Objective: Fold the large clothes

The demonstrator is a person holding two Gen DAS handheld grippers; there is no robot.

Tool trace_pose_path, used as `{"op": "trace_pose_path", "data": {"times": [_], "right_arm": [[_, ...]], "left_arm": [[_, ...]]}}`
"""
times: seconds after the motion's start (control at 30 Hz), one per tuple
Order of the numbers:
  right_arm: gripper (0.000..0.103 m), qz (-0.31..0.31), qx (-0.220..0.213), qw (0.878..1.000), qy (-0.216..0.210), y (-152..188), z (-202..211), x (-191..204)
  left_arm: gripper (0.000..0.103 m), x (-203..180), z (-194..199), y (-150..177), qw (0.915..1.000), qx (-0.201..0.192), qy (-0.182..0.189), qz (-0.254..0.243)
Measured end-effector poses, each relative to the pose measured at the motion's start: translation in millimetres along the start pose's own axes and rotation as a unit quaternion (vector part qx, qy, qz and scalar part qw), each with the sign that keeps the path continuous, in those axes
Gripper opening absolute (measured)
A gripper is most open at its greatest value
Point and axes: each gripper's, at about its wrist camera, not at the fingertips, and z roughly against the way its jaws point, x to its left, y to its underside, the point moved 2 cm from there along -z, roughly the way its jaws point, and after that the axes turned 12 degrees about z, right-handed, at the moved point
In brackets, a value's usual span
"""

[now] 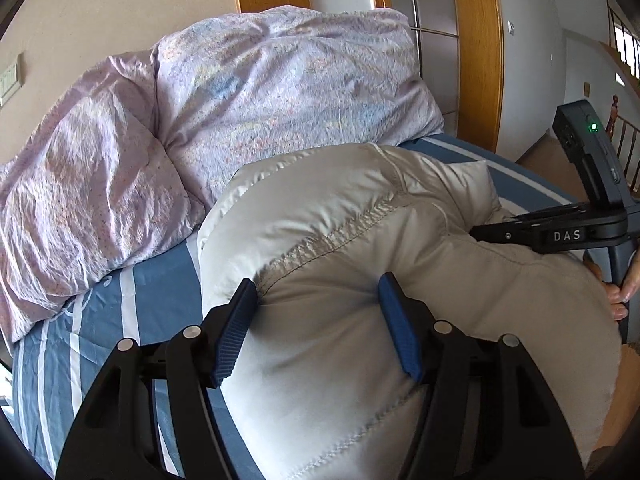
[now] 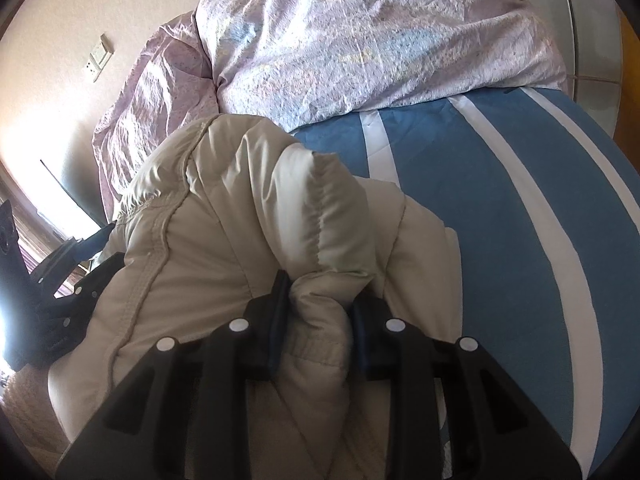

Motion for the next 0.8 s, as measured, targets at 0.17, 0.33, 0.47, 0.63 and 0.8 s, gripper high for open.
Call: {"op": "trace_pose_path", "data": {"times": [0.17, 0.33, 0.47, 0.63, 0.8], "right_arm": [[0.028, -0.008, -0.005, 1.000, -0.008, 3, -3, -4], [0.029, -0.009, -0.008, 1.000, -0.008, 4, -4, -4], [0.029, -0.010, -0.012, 1.000, -0.007, 5, -6, -4], [0.029, -0.015, -0.018, 1.000, -0.006, 6, -7, -5], [0.031, -0.031, -0.025, 0.999, 0.003, 4, 1, -7]], "left_arm": [[0.064, -3, -2, 5, 0.9999, -0.011, -0.009, -0.008], [0.064, -3, -4, 9, 0.9996, -0.025, -0.013, -0.006], [0.064, -4, -6, 11, 0.9992, -0.036, -0.016, 0.000], [0.065, -5, -10, 13, 0.9989, -0.043, -0.018, 0.004], [0.065, -5, -12, 14, 0.9988, -0.044, -0.020, 0.000]]}}
